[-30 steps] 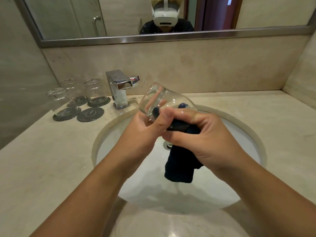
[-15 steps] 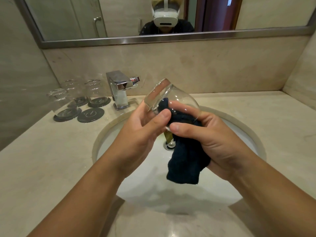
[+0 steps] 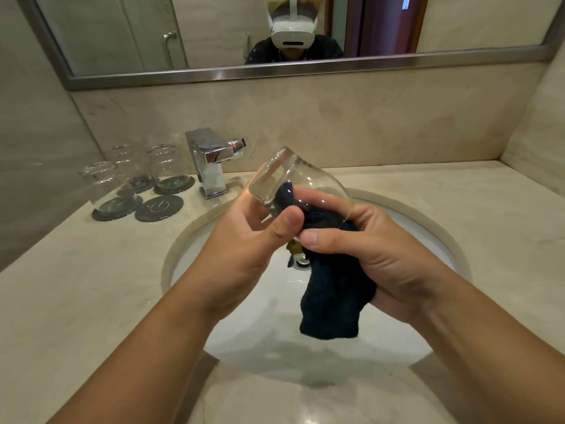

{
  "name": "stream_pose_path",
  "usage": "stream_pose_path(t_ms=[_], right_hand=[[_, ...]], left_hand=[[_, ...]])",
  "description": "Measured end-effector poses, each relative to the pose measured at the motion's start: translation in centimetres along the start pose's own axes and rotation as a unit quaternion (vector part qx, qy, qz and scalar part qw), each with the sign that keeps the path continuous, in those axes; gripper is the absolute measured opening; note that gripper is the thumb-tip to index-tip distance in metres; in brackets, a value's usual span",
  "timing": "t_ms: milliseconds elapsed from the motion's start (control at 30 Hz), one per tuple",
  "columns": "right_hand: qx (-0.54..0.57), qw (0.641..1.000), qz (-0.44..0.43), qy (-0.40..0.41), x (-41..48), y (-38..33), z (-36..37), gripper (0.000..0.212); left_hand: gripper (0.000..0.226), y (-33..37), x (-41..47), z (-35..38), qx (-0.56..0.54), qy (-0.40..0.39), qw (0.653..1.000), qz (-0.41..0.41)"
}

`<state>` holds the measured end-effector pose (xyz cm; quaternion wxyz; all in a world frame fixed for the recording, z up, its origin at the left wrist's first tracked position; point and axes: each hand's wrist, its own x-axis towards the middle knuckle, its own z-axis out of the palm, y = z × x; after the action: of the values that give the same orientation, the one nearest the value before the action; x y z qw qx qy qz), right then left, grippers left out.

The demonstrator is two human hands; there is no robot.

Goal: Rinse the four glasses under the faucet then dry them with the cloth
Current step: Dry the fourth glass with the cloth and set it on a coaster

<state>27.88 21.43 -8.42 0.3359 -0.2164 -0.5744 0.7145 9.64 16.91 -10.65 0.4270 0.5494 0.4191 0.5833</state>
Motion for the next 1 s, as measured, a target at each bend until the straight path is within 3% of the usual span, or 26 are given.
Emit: stream_pose_path(t_ms=[167,367,467,567,633,767,933,1000], right_hand=[[-0.032,0.998,-0.041,0.040,0.0,0.0,0.3,0.048],[-0.176,0.978,-0.095,0.058,-0.2,0.4,1.0,0.041],[-0.142,0.987,-0.055,0.048,-0.3,0.1,0.8,0.039],[-0.063,0.997,-0.003,0.035,-0.1,0.0,0.4,0.044],[-0.016,0.999,0.019,0.025,0.0,-0.2,0.3,0.044],[-0.018,0.999,0.005,0.049,0.0,-0.2,0.2,0.046],[-0.153,0.985,-0.059,0.062,-0.2,0.3,0.8,0.041],[-0.163,0.983,-0.061,0.061,-0.2,0.4,0.7,0.040]], left_hand=[[0.079,-0.2,0.1,0.3,0.000,0.001,1.000,-0.010],[0.125,-0.3,0.4,0.4,-0.006,-0.001,1.000,-0.028],[0.121,-0.3,0.4,0.0,-0.006,0.001,1.000,-0.030],[0.096,-0.4,0.3,-0.5,0.011,0.015,1.000,-0.022],[0.098,-0.4,0.3,-0.6,0.015,0.029,0.999,-0.024],[0.086,-0.5,0.4,-0.2,-0.006,0.015,0.999,-0.030],[0.121,-0.2,0.3,0.3,0.003,0.005,0.998,-0.054],[0.118,-0.4,0.4,0.2,0.004,0.006,0.999,-0.051]])
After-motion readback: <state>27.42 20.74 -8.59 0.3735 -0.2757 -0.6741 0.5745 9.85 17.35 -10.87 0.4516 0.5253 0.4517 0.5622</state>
